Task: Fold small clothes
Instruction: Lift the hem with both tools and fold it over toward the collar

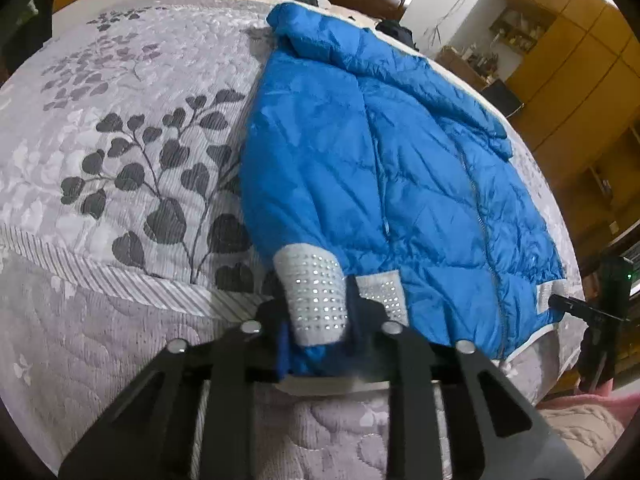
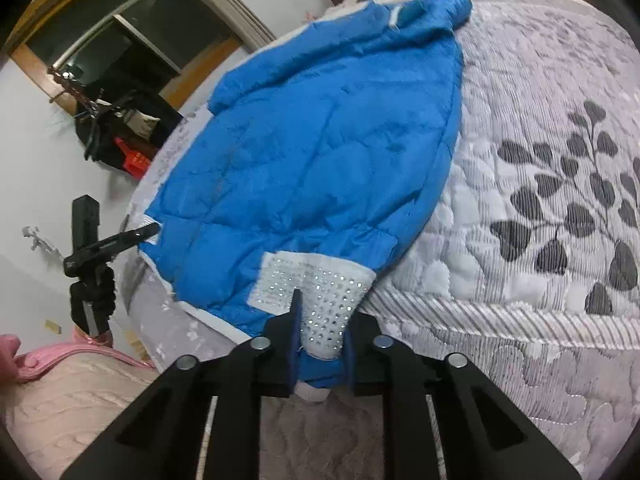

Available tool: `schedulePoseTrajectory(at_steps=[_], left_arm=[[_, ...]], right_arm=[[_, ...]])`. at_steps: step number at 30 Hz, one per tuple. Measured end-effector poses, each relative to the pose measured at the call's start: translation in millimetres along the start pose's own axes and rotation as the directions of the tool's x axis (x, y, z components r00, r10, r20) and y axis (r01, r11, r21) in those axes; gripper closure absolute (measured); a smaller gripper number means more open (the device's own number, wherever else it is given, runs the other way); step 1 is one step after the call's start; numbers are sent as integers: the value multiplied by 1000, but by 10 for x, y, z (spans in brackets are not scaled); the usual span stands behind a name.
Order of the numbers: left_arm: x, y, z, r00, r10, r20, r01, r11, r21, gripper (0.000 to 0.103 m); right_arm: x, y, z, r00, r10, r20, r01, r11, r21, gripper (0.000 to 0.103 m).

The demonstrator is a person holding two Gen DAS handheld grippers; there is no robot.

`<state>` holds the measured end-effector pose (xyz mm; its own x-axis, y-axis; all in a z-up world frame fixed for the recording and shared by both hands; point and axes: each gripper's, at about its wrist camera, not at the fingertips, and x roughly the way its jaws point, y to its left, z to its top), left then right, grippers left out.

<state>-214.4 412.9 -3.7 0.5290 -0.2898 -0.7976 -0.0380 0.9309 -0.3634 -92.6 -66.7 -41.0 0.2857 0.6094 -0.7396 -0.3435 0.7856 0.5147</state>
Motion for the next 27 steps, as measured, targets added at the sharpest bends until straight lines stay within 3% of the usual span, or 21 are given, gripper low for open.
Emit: schedulePoseTrajectory(at_steps=[6,14,21,27], left_arm=[[-226,-64,106,994,-78,78,79,997,-12,90],[-493,-199,420,965,-184,186,184,983,19,90],[-618,-353,927,931,-248,270,236,969,75,90],[-475,-431,1569,908,-307,287,301,951,66,90]], right_arm=[[-218,76,98,996,62,70,-61,998,-10,91],[-578,256,423,978,100,184,-88,993,-74,92],[-814,322,921,960,112,257,-85,990,-111,92],[-843,203,1515,954,121,274,-105,992,-72,93]])
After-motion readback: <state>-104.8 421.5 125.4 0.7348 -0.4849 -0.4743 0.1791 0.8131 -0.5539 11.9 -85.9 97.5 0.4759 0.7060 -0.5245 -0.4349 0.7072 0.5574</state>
